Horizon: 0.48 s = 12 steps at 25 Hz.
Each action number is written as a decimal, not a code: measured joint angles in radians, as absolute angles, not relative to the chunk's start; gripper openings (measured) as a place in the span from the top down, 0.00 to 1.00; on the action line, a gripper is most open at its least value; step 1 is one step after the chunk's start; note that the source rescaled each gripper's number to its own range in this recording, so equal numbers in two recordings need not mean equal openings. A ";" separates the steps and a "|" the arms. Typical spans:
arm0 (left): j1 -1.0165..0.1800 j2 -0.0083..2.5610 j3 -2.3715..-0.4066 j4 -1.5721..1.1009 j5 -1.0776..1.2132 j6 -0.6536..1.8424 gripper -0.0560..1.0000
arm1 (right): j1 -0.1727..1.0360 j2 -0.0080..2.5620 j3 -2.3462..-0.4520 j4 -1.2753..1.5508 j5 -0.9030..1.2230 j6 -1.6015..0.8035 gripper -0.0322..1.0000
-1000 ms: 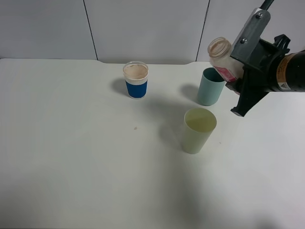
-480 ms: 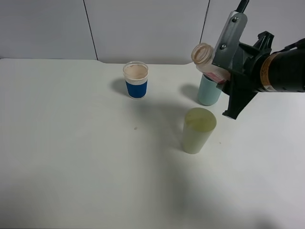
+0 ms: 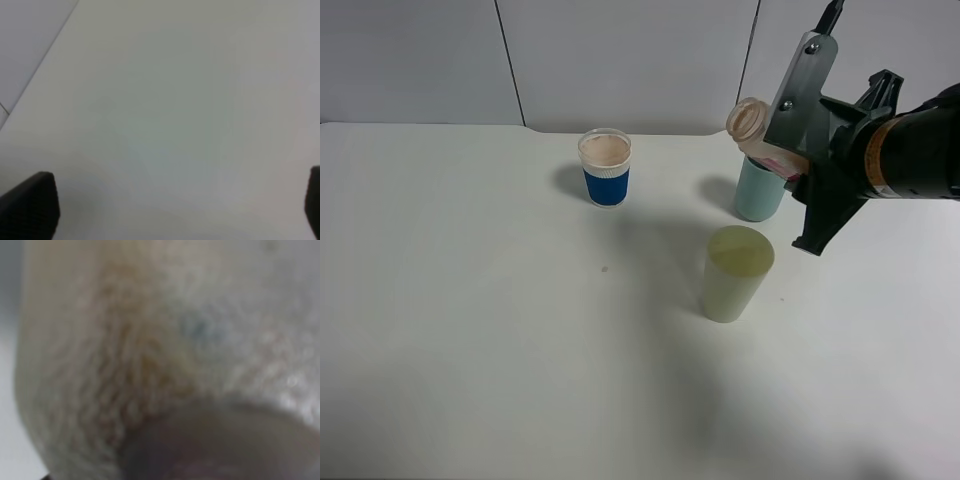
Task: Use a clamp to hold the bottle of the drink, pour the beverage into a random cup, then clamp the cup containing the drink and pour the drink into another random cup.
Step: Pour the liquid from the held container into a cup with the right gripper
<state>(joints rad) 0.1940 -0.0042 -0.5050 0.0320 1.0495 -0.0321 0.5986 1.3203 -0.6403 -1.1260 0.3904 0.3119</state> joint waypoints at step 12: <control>0.194 -0.004 -0.505 0.032 1.049 -0.032 0.00 | 0.621 1.216 -0.535 -1.115 0.439 0.312 0.95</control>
<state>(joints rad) 0.1940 -0.0042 -0.5050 0.0320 1.0495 -0.0321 0.6206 1.2155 -0.5346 -1.1150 0.4390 0.3119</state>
